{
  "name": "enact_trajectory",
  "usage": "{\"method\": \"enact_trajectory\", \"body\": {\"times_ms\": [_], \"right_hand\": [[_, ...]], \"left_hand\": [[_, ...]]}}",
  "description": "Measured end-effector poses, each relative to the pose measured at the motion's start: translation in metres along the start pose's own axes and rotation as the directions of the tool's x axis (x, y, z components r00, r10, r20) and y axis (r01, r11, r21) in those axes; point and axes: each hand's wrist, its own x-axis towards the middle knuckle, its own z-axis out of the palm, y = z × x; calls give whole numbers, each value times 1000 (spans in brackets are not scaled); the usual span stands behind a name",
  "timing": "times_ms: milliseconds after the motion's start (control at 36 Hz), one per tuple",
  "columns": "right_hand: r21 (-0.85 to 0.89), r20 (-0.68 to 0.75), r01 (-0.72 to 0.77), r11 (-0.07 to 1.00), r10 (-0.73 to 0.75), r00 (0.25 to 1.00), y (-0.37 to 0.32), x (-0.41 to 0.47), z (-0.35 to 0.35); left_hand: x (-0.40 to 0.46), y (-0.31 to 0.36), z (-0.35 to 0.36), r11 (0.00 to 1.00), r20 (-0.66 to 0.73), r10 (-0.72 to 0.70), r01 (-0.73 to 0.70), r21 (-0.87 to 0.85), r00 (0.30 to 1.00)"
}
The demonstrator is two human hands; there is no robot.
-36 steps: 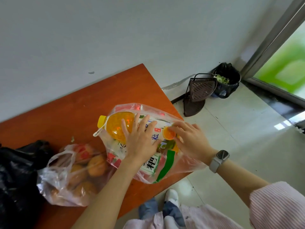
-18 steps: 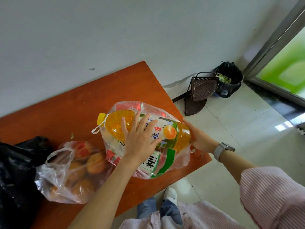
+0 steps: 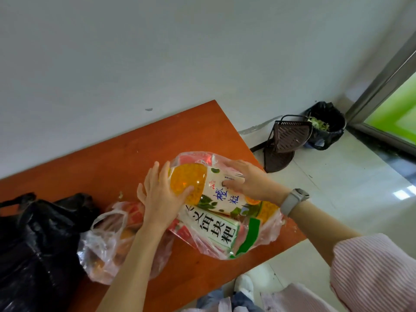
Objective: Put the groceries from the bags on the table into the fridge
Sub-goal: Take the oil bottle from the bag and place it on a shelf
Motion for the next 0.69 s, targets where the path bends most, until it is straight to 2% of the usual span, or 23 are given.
{"method": "enact_trajectory", "body": {"times_ms": [111, 167, 222, 306, 361, 444, 556, 639, 694], "right_hand": [[-239, 142, 79, 968, -46, 989, -38, 25, 31], [-327, 169, 88, 941, -34, 985, -45, 36, 40], [-346, 209, 75, 935, -1, 978, -46, 45, 40], [-332, 238, 61, 941, 21, 971, -45, 50, 37], [-311, 219, 50, 949, 20, 975, -44, 51, 36], [-283, 160, 36, 958, 11, 987, -42, 46, 36], [-261, 49, 30, 965, -18, 999, -44, 30, 28], [-165, -55, -7, 986, -3, 998, -42, 17, 15], [-35, -152, -32, 999, 27, 988, -38, 9, 7]], "left_hand": [[-6, -12, -6, 944, 35, 1, 11, -330, 999], [-4, -19, -12, 908, 18, -12, 19, -418, 1000], [2, -27, -15, 872, 42, -55, 69, -485, 998], [10, -30, -16, 835, 188, -62, 155, -528, 980], [15, -29, -14, 819, 198, -50, 154, -553, 979], [16, -26, -13, 814, 107, -31, 88, -575, 994], [10, -14, -19, 794, 52, 35, 4, -608, 998], [14, 4, -28, 780, 12, 97, -68, -622, 995], [15, 24, -36, 736, -2, 120, -90, -671, 993]]}}
